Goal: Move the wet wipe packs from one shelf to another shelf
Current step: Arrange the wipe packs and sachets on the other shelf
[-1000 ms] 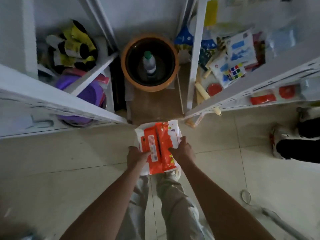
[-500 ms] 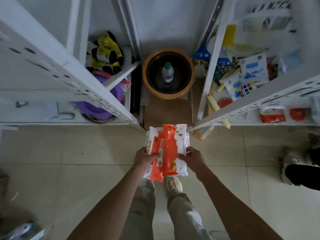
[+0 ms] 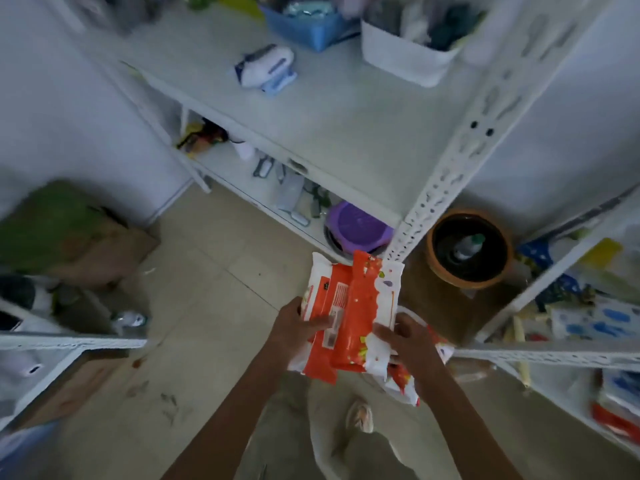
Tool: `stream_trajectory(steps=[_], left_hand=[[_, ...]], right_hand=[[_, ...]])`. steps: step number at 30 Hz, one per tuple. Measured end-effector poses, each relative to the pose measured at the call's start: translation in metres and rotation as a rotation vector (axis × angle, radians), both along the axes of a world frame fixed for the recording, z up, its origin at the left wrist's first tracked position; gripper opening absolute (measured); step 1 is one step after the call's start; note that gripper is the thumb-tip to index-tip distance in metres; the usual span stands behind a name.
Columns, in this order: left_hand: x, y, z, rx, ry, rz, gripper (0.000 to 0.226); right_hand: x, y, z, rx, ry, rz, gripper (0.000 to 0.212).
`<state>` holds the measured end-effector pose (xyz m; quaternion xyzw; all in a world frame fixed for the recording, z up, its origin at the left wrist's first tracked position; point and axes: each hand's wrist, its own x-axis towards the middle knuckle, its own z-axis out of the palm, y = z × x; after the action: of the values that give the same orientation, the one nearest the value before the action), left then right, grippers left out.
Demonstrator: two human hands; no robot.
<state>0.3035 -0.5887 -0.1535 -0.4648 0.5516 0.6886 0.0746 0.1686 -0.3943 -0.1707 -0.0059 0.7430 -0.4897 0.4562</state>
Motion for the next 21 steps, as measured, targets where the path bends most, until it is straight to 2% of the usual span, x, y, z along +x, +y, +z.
stream_trajectory(steps=[3,10,16,21], left_hand=[[0.034,-0.044,0.035,-0.078,0.059,0.069,0.041],[0.089,-0.176,0.089,-0.176,0.079,0.136,0.039],[0.093,-0.280,0.114,-0.218,0.121,0.112,0.033],[0.059,-0.360,0.128,-0.297,0.115,-0.016,0.033]], right_hand=[[0.014,-0.056,0.033,-0.054,-0.028,0.081,0.029],[0.044,-0.197,0.086,-0.108,0.008,0.158,0.020],[0.058,-0.294,0.110,-0.141,0.052,0.088,0.035],[0.039,-0.353,0.126,-0.160,0.088,0.002,0.040]])
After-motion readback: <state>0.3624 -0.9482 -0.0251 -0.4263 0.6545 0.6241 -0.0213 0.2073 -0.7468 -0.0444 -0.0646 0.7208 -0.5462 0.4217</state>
